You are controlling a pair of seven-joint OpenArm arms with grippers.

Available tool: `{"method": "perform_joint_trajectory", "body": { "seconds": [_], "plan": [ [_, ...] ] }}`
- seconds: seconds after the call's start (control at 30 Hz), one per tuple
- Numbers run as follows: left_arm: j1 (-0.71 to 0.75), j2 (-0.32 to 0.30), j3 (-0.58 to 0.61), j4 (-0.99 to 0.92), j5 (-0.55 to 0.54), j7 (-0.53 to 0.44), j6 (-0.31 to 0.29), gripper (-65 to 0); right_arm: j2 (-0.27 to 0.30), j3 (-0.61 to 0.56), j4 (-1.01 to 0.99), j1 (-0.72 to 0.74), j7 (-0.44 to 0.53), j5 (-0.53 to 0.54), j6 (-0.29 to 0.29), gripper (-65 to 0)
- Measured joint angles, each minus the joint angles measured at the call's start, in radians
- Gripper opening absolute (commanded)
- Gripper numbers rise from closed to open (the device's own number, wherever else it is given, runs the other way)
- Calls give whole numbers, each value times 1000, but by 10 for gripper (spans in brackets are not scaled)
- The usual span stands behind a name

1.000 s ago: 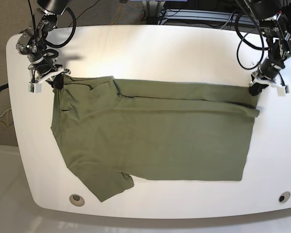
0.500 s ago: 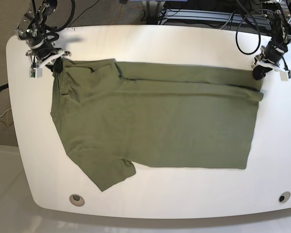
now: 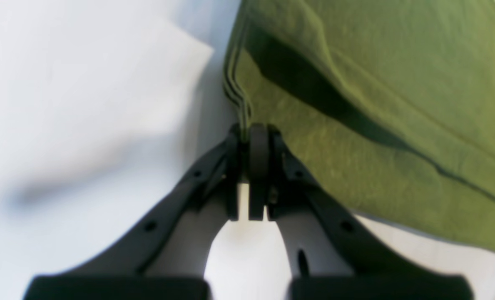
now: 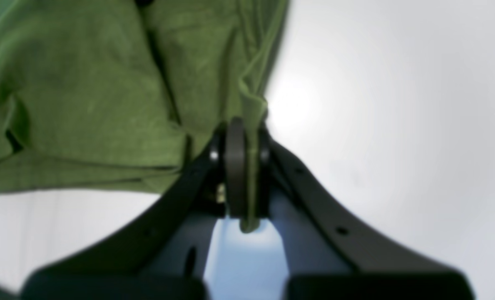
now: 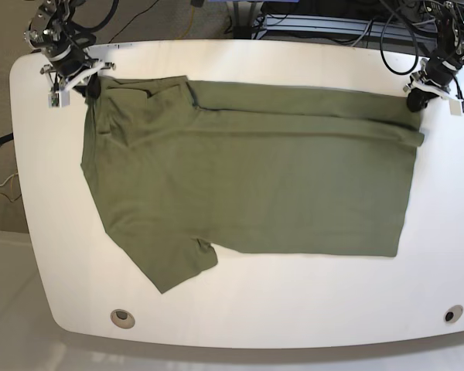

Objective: Fold the T-shirt properly
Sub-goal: 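Pull the folded edge with both grippers away from the hem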

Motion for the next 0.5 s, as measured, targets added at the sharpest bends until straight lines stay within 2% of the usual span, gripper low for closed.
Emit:
{"method": "perform_joint_trajectory", "body": {
  "seconds": [0.2, 0.4, 0.5],
  "plan": [
    [61, 2, -9, 55, 15, 10, 4, -650, -2, 8, 44, -70, -10, 10, 0, -650],
    [129, 6, -9, 129, 18, 45, 8, -650, 0, 11, 142, -168, -29, 88, 18, -650],
    [146, 6, -16, 137, 18, 42, 8, -650, -1, 11, 143, -186, -51, 80, 7, -650]
  ]
}}
